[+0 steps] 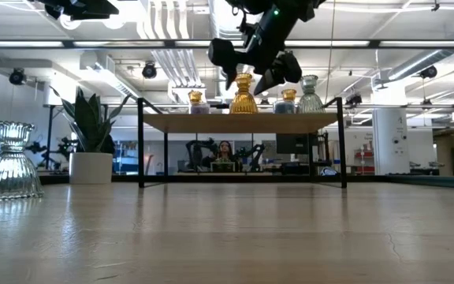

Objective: Pick & Place candle stick holders
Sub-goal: Put the green glass candle holder on the shelf

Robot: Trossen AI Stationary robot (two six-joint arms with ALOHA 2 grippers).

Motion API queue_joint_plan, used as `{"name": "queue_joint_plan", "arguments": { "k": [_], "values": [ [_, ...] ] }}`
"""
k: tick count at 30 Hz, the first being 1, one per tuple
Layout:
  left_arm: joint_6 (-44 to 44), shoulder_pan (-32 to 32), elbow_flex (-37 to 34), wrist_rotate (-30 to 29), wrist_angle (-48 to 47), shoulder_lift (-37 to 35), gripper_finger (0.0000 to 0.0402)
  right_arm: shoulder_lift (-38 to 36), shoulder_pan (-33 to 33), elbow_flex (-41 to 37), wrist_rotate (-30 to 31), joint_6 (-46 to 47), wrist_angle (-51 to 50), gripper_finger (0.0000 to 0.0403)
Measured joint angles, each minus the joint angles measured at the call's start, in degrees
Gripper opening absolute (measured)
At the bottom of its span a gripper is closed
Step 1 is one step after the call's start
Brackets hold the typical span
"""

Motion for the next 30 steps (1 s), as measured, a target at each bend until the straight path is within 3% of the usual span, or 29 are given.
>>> {"name": "queue_joint_plan", "arguments": {
  "k": [16,20,24,30],
  "values": [
    [-0.01,0.00,0.00,0.01,0.00,-0.01,0.0268,-5.28,0.04,0.07,0.54,-0.02,0.53,0.0350],
    [-0.02,-0.01,0.00,0.00,-0.12,0.00,0.0268,-10.17,1.21,0.07,-3.07,-1.47,-0.29,0.0347],
    [-0.36,0.02,0.00,0.02,-1.30,-0.04,0.0268,-16.91,5.44,-0.01,-11.22,-8.07,-5.20,0.0341],
    [-2.79,0.02,-0.02,4.36,-4.13,-0.04,0.0268,-25.62,18.60,-3.84,-11.84,-12.89,-16.27,0.0329]
  ]
}}
